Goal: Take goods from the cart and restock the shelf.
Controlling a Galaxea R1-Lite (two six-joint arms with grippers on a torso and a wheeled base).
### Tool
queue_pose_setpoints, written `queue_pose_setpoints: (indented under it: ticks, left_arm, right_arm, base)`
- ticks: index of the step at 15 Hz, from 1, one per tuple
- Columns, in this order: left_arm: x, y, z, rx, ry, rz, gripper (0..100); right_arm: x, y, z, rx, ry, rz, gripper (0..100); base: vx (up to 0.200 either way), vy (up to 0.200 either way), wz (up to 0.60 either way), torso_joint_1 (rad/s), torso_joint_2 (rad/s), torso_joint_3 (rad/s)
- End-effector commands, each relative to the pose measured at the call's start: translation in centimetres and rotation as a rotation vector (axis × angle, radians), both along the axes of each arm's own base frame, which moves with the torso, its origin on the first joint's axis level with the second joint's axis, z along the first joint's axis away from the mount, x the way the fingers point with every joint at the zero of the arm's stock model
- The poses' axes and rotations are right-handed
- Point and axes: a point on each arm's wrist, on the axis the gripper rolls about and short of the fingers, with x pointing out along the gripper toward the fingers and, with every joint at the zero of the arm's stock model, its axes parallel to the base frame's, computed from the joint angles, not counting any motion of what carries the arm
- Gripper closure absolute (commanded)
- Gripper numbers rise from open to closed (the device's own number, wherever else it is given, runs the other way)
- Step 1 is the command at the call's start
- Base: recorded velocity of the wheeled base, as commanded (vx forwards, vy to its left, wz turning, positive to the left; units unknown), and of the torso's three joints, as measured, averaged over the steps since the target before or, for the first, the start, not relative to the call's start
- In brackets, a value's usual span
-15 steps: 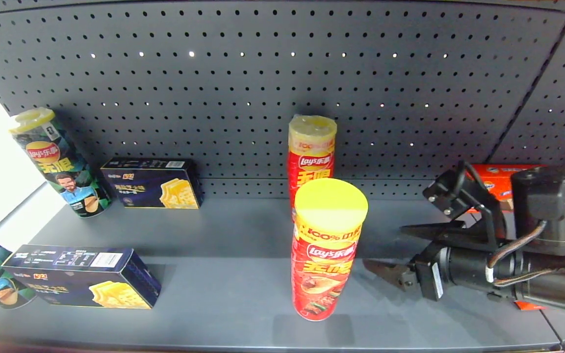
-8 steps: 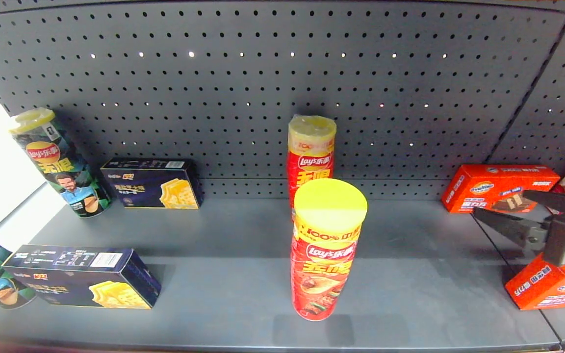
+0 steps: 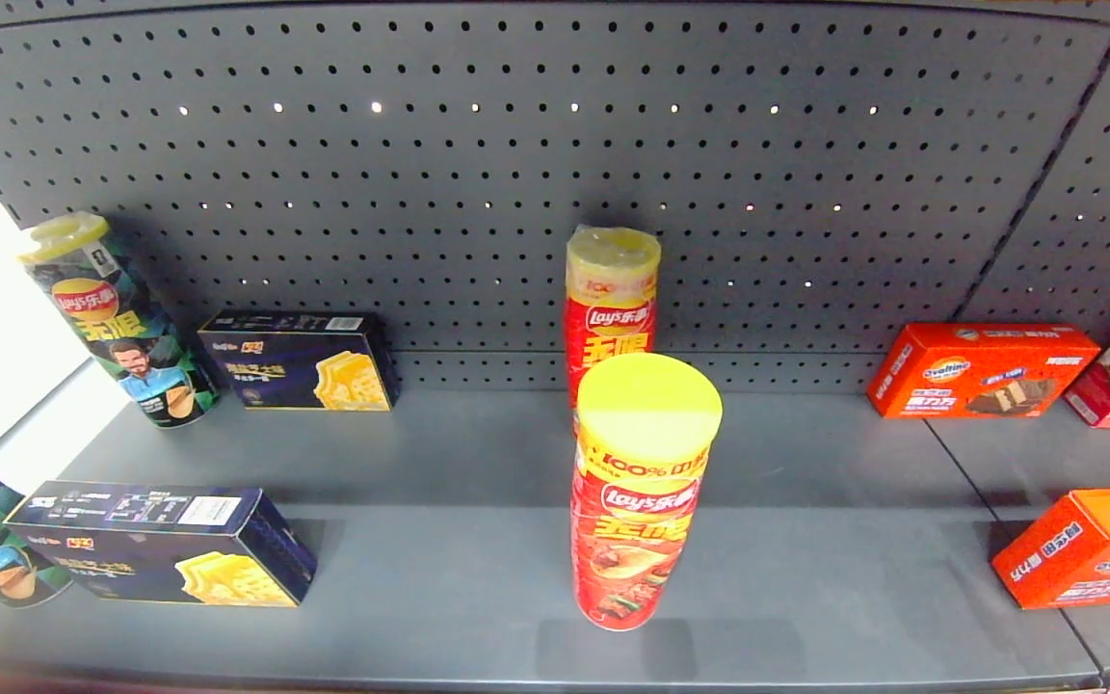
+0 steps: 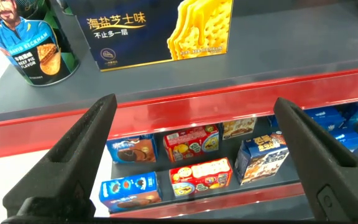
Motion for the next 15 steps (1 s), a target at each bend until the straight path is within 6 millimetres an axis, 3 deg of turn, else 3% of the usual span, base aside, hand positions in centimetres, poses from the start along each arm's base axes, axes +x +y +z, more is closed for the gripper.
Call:
queue_pose_setpoints:
  ticks: [1, 3, 6, 8, 9, 10, 11, 12, 14, 15]
  left_arm:
    - [0.0, 0.0, 0.0, 0.000, 0.001, 0.000, 0]
    - [0.0, 0.0, 0.0, 0.000, 0.001, 0.000, 0]
    - [0.0, 0.0, 0.0, 0.000, 0.002, 0.000, 0]
    - [0.0, 0.0, 0.0, 0.000, 0.002, 0.000, 0]
    - [0.0, 0.0, 0.0, 0.000, 0.002, 0.000, 0]
    - [0.0, 0.0, 0.0, 0.000, 0.002, 0.000, 0]
    - [0.0, 0.0, 0.0, 0.000, 0.002, 0.000, 0]
    - [0.0, 0.0, 0.0, 0.000, 0.002, 0.000, 0]
    - [0.0, 0.0, 0.0, 0.000, 0.002, 0.000, 0]
    - [0.0, 0.0, 0.0, 0.000, 0.002, 0.000, 0]
  right_arm:
    - [-1.7, -0.2, -0.5, 0.002, -0.055, -0.005, 0]
    - [-3.3, -0.4, -1.3, -0.010, -0.104, -0.030, 0]
    - [-5.6, -0.7, -4.1, -0.008, -0.151, -0.073, 0]
    - [-6.6, -0.8, -6.1, -0.004, -0.173, -0.115, 0]
    - [-6.7, -0.8, -6.2, -0.002, -0.173, -0.113, 0]
    - [-7.3, -0.8, -8.9, 0.001, -0.173, -0.110, 0]
    - [-7.7, -0.9, -9.4, 0.006, -0.190, -0.104, 0]
    - [-8.2, -0.9, -10.8, 0.028, -0.131, -0.114, 0]
    - [-8.2, -0.9, -11.0, 0.057, -0.103, -0.106, 0]
    - [-8.2, -0.8, -12.2, 0.047, 0.014, -0.086, 0]
  base:
    - [0.000, 0.000, 0.00, 0.000, 0.00, 0.000]
    - [0.000, 0.000, 0.00, 0.000, 0.00, 0.000]
    - [0.000, 0.000, 0.00, 0.000, 0.00, 0.000]
    - [0.000, 0.000, 0.00, 0.000, 0.00, 0.000]
    - [0.000, 0.000, 0.00, 0.000, 0.00, 0.000]
    - [0.000, 0.000, 0.00, 0.000, 0.00, 0.000]
    - [0.000, 0.000, 0.00, 0.000, 0.00, 0.000]
    - [0.000, 0.000, 0.00, 0.000, 0.00, 0.000]
    - [0.000, 0.000, 0.00, 0.000, 0.00, 0.000]
    - [0.000, 0.000, 0.00, 0.000, 0.00, 0.000]
